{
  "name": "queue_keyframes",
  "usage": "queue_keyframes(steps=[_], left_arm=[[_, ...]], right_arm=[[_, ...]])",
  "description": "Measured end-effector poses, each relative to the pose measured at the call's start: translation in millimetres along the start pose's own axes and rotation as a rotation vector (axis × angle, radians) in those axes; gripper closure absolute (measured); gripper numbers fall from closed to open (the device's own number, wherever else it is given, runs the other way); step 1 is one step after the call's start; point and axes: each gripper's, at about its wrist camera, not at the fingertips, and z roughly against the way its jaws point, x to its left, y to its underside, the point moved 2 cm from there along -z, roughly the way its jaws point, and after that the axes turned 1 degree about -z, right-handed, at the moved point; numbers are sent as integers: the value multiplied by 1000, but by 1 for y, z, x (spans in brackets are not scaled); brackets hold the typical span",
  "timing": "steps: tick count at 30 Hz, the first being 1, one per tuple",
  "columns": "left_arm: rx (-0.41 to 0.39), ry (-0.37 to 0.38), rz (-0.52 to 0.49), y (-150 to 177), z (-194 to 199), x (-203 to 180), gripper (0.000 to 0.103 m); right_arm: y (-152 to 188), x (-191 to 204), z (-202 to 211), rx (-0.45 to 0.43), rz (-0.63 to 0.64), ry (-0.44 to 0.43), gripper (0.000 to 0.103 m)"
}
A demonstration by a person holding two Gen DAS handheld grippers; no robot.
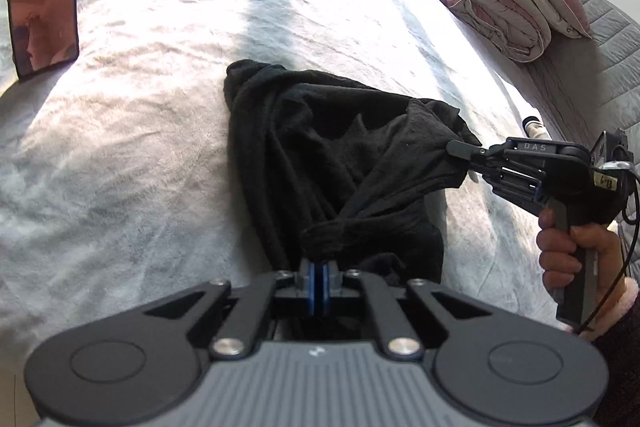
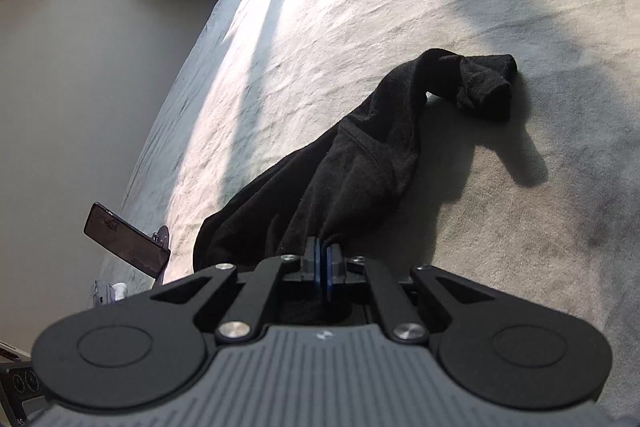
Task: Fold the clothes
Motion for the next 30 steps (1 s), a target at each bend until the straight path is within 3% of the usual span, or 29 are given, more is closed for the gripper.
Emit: queue_keyframes(steps=[8, 15, 24, 30], left_arm=[[-182, -81, -103, -19, 65, -11, 100], [-365, -114, -197, -37, 121, -52, 100], [-623, -110, -312, -66, 196, -119, 100], [-749, -90, -362, -88, 227, -152, 100]], right_arm=[[-28, 28, 88, -202, -18, -103, 99], [-29, 67, 163, -363, 57, -157, 99], [-27, 102, 246, -586, 123, -209, 99], [-34, 125, 292, -727, 195, -240, 99]])
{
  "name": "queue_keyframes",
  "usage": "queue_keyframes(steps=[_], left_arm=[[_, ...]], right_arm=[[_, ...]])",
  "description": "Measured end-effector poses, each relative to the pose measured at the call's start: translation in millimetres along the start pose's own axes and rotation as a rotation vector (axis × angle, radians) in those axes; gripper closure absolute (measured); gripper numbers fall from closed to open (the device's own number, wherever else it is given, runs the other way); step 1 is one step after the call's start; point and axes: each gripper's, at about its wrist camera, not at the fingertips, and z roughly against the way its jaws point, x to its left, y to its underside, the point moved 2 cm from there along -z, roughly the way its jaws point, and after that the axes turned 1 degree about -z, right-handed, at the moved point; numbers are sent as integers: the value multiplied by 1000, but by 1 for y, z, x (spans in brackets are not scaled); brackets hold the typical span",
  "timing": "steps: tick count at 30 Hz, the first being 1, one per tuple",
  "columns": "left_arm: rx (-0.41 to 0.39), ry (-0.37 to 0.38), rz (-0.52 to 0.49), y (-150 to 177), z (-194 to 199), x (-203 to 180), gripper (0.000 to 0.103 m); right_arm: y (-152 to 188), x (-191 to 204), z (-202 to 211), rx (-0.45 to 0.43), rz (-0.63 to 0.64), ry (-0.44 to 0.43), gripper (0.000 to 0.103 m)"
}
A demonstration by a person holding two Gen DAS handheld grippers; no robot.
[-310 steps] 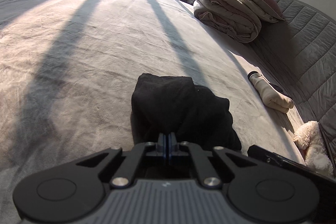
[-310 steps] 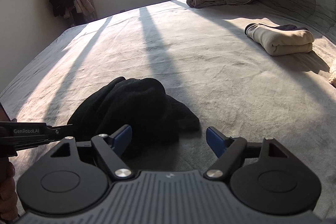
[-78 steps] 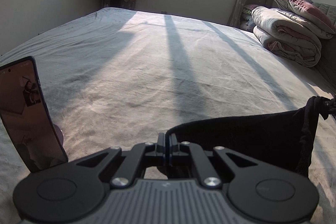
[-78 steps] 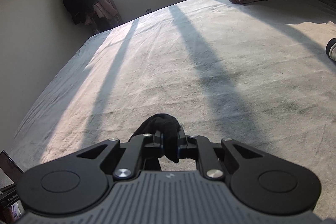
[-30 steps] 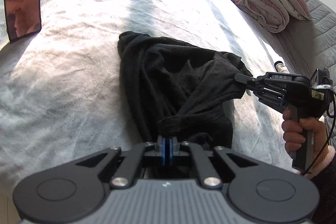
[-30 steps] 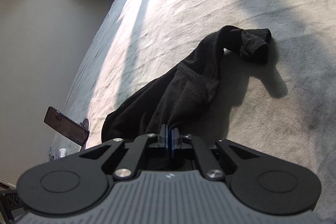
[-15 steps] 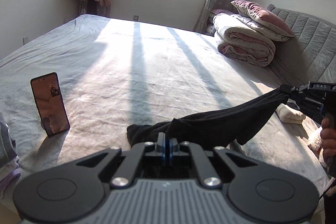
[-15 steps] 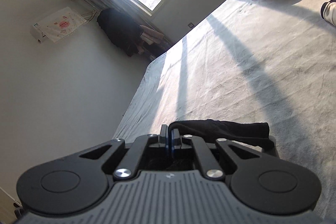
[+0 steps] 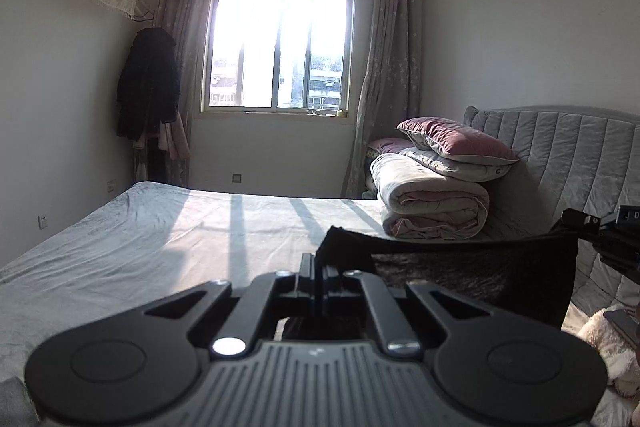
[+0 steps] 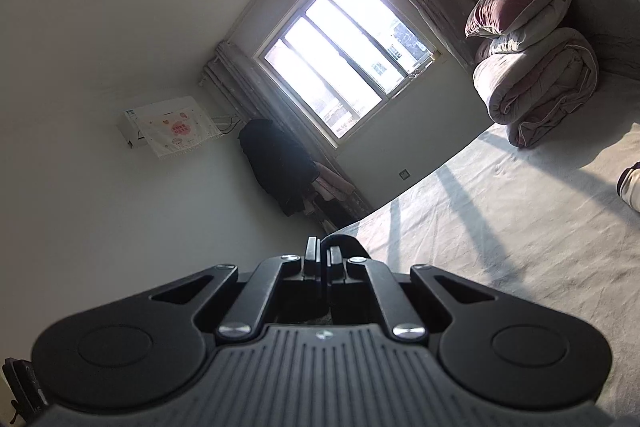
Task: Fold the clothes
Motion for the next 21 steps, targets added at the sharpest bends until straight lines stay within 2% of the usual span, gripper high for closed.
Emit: queue_keyframes(steps=[3, 8, 15, 21], left_arm=[[-46, -15, -24, -18, -12, -9, 100], [-1, -36, -13, -21, -66, -13, 100], [102, -145, -108, 3, -174, -26, 100], [192, -202, -149, 35, -263, -17, 100]], right_arm=[[-16, 8, -3, -40, 51, -1, 99], [-23, -4, -30, -46, 140, 87, 99], [-12, -51, -87, 19, 169, 209, 99], [12, -99, -148, 102, 174, 307, 99]])
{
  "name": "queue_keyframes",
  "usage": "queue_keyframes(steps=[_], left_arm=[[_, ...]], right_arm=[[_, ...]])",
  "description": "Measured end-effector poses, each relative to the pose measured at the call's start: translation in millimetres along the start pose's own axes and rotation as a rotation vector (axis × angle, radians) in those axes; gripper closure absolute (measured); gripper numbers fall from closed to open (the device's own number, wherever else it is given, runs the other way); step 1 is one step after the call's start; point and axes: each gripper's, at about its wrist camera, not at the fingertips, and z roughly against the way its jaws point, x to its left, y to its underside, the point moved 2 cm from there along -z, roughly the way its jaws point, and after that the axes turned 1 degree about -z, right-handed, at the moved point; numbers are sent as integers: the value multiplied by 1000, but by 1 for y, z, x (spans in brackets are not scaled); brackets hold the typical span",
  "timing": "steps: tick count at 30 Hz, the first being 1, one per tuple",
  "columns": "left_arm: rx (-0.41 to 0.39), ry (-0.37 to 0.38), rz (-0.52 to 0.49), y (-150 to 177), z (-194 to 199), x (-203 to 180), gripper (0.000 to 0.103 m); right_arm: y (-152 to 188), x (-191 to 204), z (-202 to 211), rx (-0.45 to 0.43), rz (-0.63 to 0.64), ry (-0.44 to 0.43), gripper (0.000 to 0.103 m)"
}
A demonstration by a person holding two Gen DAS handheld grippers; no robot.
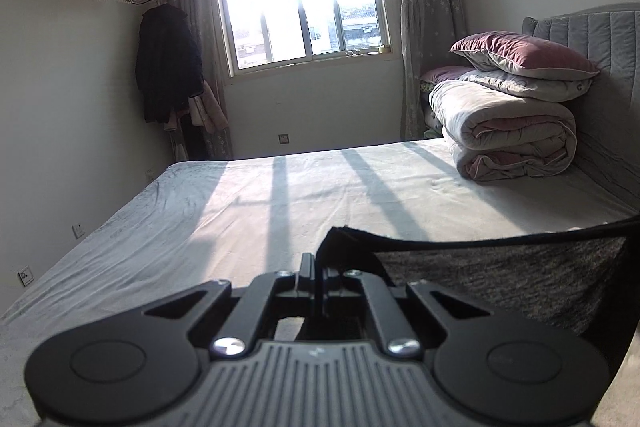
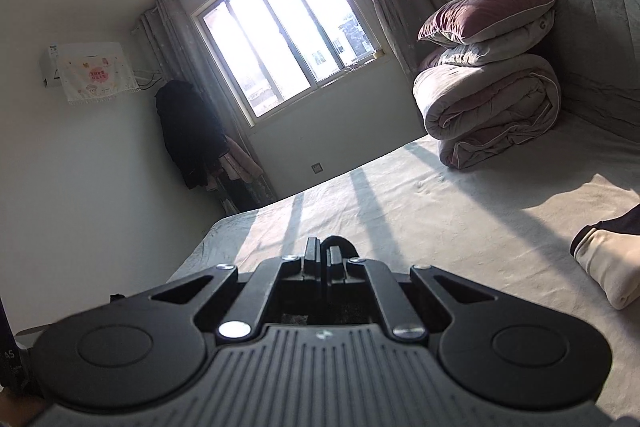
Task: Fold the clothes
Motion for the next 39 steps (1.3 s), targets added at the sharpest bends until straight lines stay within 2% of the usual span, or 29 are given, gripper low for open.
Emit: queue_keyframes(steps=[5, 11, 13, 18, 19, 21, 22, 23, 25, 27, 28, 30, 31, 32, 36, 39], left_arm=[[66, -27, -2, 17, -73, -2, 100], [145, -87, -21, 50, -144, -10, 99], [165, -102, -38, 61, -159, -12, 99], [221, -107, 20, 86, -188, -9, 99], [223, -108, 23, 89, -190, -8, 95], [231, -102, 32, 96, -195, -8, 94], [236, -97, 38, 100, -196, -7, 91], [242, -91, 45, 103, -198, -6, 82], [259, -73, 67, 108, -197, -3, 73], [275, -56, 89, 113, -196, 0, 72], [282, -49, 95, 115, -195, 2, 68], [296, -34, 98, 118, -190, 3, 62], [305, -23, 99, 120, -186, 4, 61], [316, -10, 102, 122, -181, 6, 60], [353, 46, 128, 134, -157, 14, 58], [343, 88, 131, 146, -130, 21, 54]], right_arm=[[20, -20, -61, 60, 15, 61, 99], [55, -34, -128, 129, 105, 118, 99], [68, -37, -142, 150, 127, 130, 99], [94, -43, -169, 204, 164, 155, 99], [97, -44, -171, 212, 165, 155, 99], [101, -49, -177, 230, 151, 153, 98], [102, -52, -180, 242, 135, 148, 93], [103, -54, -181, 256, 120, 156, 90], [105, -58, -181, 284, 99, 170, 90], [105, -61, -177, 291, 103, 180, 90], [105, -62, -175, 293, 107, 185, 89], [104, -64, -170, 297, 115, 194, 79], [103, -65, -167, 290, 119, 200, 61], [102, -66, -163, 280, 120, 199, 53], [107, -73, -146, 284, 116, 196, 53], [116, -81, -129, 307, 112, 194, 53]])
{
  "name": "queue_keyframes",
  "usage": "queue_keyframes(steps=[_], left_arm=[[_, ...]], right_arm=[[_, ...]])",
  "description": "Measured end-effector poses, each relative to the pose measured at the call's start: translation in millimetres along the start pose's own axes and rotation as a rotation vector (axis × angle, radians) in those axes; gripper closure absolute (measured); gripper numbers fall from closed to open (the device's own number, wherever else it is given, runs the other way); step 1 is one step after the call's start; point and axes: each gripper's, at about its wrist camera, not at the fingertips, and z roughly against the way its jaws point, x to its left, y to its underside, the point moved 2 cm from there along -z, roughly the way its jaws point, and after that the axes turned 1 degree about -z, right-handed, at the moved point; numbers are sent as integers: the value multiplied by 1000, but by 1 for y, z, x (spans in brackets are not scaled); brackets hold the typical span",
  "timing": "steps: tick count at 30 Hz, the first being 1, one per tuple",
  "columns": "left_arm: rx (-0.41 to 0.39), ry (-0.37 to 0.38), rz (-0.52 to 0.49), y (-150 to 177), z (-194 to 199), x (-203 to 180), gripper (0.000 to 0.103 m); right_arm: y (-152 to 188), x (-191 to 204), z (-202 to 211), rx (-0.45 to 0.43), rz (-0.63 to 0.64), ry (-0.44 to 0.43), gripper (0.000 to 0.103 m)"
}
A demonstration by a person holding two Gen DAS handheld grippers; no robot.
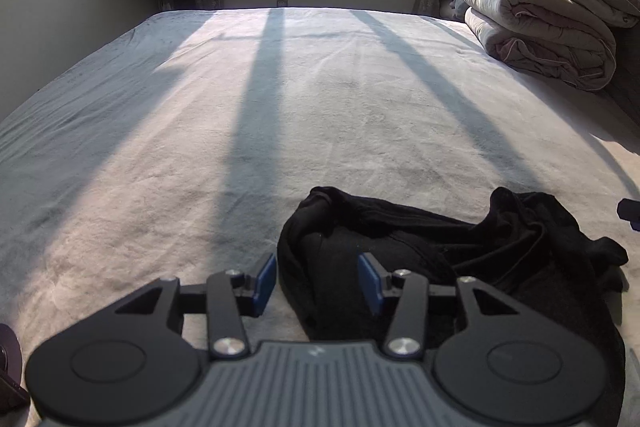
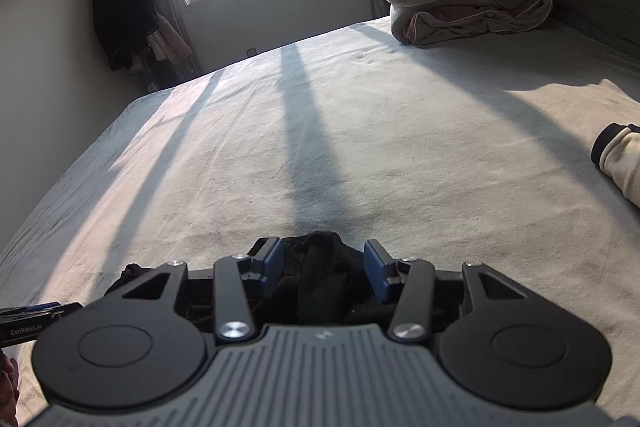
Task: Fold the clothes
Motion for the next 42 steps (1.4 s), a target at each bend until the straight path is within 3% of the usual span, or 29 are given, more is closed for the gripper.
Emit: queue_keyframes(steps=[13, 19, 25, 32, 37, 42], left_arm=[[49, 224, -30, 105, 97, 4, 45], [75, 323, -29, 145, 134, 8, 44], [45, 357, 16, 179, 188, 35, 40], [16, 353, -12, 212, 229, 51, 34], [34, 345, -36, 220, 226, 45, 26], [39, 341, -94, 228, 220, 26, 23]], right_arm=[[87, -28, 72, 133, -39, 11, 53], [105, -1, 95, 199, 43, 81, 53], [88, 73, 109, 164, 123, 101, 53], [98, 146, 106, 149, 117, 8, 47], [120, 158, 116, 194, 131, -12, 46], [131, 136, 132, 184, 163, 25, 34]])
